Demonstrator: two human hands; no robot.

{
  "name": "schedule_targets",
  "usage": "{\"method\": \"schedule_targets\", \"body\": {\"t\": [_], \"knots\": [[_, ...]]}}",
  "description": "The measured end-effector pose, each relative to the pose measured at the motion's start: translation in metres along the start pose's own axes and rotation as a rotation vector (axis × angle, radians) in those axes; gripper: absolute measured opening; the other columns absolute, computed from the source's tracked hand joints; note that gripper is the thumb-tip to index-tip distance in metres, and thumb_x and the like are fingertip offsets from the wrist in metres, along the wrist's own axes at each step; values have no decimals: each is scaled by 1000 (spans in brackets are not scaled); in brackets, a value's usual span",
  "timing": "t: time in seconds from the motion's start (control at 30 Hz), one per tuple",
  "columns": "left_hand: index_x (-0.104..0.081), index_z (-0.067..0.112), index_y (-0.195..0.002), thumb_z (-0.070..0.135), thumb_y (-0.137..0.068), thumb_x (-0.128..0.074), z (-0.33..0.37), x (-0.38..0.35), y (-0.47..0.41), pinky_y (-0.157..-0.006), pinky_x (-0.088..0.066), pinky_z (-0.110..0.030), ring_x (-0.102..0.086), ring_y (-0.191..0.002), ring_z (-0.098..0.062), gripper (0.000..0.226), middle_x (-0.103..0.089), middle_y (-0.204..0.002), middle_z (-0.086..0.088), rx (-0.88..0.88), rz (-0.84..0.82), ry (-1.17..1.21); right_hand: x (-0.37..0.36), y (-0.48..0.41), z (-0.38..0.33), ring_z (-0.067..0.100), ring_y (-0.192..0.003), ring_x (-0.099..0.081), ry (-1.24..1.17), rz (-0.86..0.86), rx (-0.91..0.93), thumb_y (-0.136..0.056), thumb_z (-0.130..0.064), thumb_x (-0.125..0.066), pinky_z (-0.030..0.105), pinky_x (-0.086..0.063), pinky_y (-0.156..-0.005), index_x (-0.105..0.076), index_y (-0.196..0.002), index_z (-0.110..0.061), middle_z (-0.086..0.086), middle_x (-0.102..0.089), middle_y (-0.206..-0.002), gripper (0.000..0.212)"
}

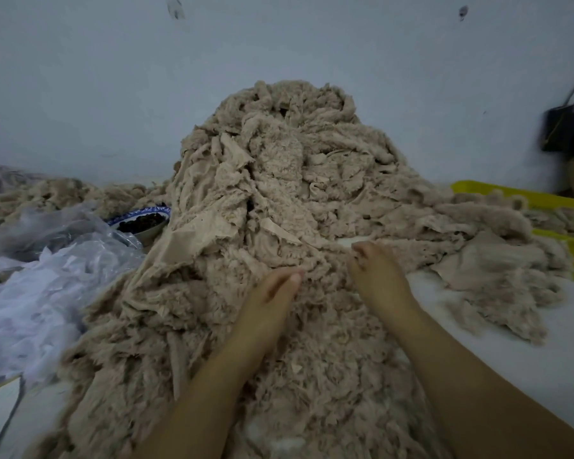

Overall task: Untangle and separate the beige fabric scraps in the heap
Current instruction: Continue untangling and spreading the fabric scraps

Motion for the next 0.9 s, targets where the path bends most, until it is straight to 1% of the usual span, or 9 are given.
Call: {"method": "schedule_targets", "body": {"t": [0.1, 0.17, 0.3, 0.4, 0.47, 0.6, 0.77, 0.83, 0.9], "knots": [[-67, 40, -118, 42, -102, -50, -5, -6, -2, -80, -39, -3, -49, -105, 21, 23, -59, -121, 27, -3, -52, -156, -19, 2, 2, 34, -116, -51, 312, -126, 21, -99, -27, -48, 35, -44, -89, -50, -134, -11, 17, -46, -133, 38], [-67, 37, -120, 41, -102, -50, -8, -8, -4, -80, -38, -6, -49, -106, 18, 25, -59, -123, 25, -2, -57, -195, -25, 5, -3, 32, -113, -52, 314, -155, 25, -98, -19, -48, 33, -42, -85, -56, -122, -8, 16, -50, -125, 28], [-67, 42, -103, 34, -103, -51, -4, -8, -4, -73, -41, -1, -56, -95, 19, 18, -64, -111, 23, -21, -11, -158, -30, 23, -41, 20, -89, -59, 25, -240, 224, -93, -27, -55, 32, -45, -72, -59, -98, -16, 1, -61, -96, 13], [-68, 29, -94, 37, -102, -51, -9, 1, -5, -72, -50, -17, -66, -88, -4, 20, -71, -94, 9, 50, 89, -41, -29, 41, -66, 1, -72, -58, -251, -312, 313, -91, -45, -52, 17, -45, -58, -57, -86, -30, -15, -64, -81, 17], [-69, 27, -100, 40, -102, -50, -14, 3, -4, -80, -52, -24, -66, -93, -9, 24, -71, -99, 7, 92, 84, -32, -27, 41, -66, -2, -70, -58, -266, -298, 291, -95, -47, -48, 15, -44, -57, -56, -88, -31, -20, -64, -78, 19], [-69, 32, -111, 39, -102, -48, -10, -1, -4, -87, -46, -18, -57, -103, 5, 24, -64, -113, 18, 30, 60, -160, -23, 28, -40, 14, -93, -58, -123, -220, 129, -103, -35, -40, 31, -46, -75, -53, -125, -23, -3, -64, -111, 28], [-62, 32, -115, 33, -104, -46, 2, -9, -10, -71, -41, -4, -53, -94, 14, 19, -57, -117, 15, -72, 52, -323, 9, 7, 10, 31, -111, -58, -9, 17, -143, -103, -24, -34, 34, -43, -81, -53, -130, -11, 13, -62, -126, 35], [-61, 32, -118, 29, -104, -46, 21, -17, -17, -82, -42, -6, -52, -100, 11, 20, -55, -121, 15, -196, 48, -404, 14, 4, 19, 31, -109, -59, 73, 46, -169, -103, -23, -34, 35, -43, -82, -58, -119, -7, 14, -63, -121, 33], [-57, 24, -132, 26, -105, -44, 39, -36, -28, -104, -41, -22, -47, -121, 1, 30, -50, -137, 11, -312, -29, -484, 16, 3, 25, 32, -117, -54, 198, 39, -197, -102, -22, -35, 38, -43, -95, -60, -120, -7, 16, -60, -127, 34]]}}
Point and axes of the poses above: each hand's wrist, its own y-axis away from the middle knuckle, its own x-axis out of the back of the hand, z = x × y, the point moved 8 cm from there along -y, towards the middle knuckle
